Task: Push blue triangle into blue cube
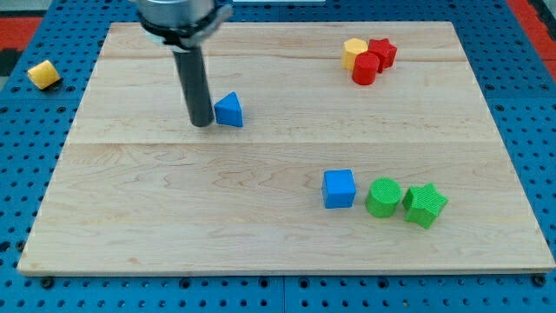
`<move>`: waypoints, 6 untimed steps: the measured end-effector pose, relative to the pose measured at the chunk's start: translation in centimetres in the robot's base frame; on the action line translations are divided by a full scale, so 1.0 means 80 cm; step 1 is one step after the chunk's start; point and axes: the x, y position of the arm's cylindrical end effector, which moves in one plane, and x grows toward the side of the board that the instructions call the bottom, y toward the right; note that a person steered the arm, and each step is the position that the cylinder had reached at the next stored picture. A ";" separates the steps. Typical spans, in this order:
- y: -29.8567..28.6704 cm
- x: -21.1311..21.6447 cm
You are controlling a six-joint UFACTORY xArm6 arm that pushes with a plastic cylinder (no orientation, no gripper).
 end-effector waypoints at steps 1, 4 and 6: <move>0.029 -0.034; 0.102 -0.023; 0.173 0.041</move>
